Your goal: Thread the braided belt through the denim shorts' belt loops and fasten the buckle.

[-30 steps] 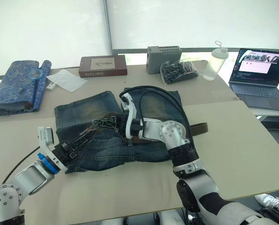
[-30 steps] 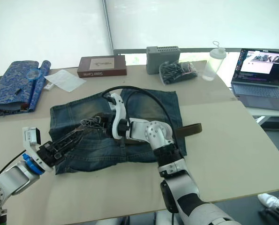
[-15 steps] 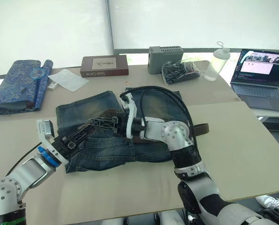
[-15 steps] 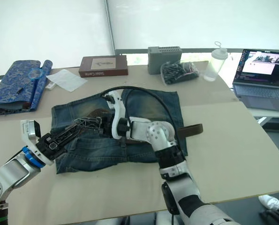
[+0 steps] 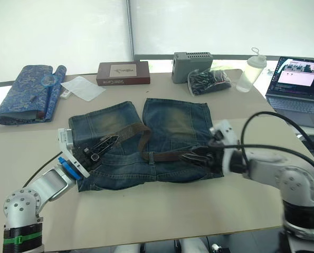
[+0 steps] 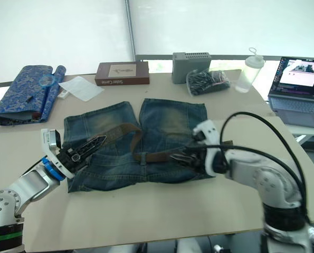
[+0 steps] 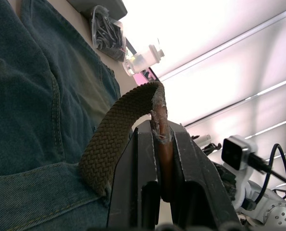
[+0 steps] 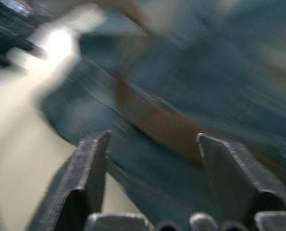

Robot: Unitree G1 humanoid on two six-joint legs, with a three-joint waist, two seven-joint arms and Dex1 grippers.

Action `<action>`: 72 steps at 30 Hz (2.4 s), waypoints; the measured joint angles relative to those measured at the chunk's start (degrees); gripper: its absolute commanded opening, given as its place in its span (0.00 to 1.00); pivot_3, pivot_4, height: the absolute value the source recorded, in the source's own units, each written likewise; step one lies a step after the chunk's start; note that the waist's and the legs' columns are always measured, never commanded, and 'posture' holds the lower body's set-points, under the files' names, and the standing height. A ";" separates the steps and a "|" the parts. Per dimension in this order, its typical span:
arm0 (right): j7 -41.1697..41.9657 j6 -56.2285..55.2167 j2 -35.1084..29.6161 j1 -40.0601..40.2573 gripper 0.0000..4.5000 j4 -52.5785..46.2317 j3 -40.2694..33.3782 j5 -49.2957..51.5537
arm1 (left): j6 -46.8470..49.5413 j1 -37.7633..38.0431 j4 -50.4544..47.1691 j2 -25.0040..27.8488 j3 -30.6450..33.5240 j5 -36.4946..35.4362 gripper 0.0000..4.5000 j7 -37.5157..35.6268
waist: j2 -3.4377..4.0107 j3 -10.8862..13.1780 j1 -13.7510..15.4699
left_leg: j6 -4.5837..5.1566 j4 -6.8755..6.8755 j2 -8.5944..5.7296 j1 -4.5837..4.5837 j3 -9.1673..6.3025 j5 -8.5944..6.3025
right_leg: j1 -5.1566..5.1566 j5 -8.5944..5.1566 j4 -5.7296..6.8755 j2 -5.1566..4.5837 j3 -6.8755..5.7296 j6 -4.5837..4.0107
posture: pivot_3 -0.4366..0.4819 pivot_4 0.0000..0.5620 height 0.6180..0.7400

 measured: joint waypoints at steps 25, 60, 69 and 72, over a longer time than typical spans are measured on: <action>-0.43 -4.70 0.35 2.75 0.38 9.87 8.77 -19.20 | 0.33 0.07 2.62 1.06 -0.29 7.89 0.00 -8.45 | -0.06 0.03 -0.07 | 0.11 0.00 0.08 0.36 0.00 -0.04 | 0.53 0.04 -0.24 0.05 -0.04 0.09 | 0.48 0.27 1.00; 4.69 6.36 11.50 7.67 0.56 -6.16 -16.94 14.26 | 7.61 -6.91 0.42 -6.97 -10.35 8.01 0.00 -9.02 | -0.50 0.13 1.37 | 0.41 0.05 0.05 0.26 -0.02 0.09 | 0.69 0.18 -0.49 -0.37 -0.03 0.48 | 0.48 0.27 1.00; -17.84 1.31 33.60 4.27 0.56 -1.86 -4.15 11.31 | 7.61 -9.52 1.12 -10.00 -12.24 8.48 0.00 -6.94 | -0.27 0.21 0.80 | 0.49 0.04 -0.53 0.02 -0.03 0.05 | 0.25 0.25 -0.30 -0.61 0.00 0.58 | 0.48 0.27 1.00; -19.67 -0.24 33.65 4.68 0.56 -1.67 -4.45 14.85 | 7.68 -8.56 0.63 -9.78 -11.76 7.43 0.00 -6.51 | -0.25 0.22 0.74 | 0.46 0.04 -0.49 0.05 -0.04 0.08 | 0.27 0.25 -0.29 -0.54 -0.02 0.58 | 0.48 0.27 1.00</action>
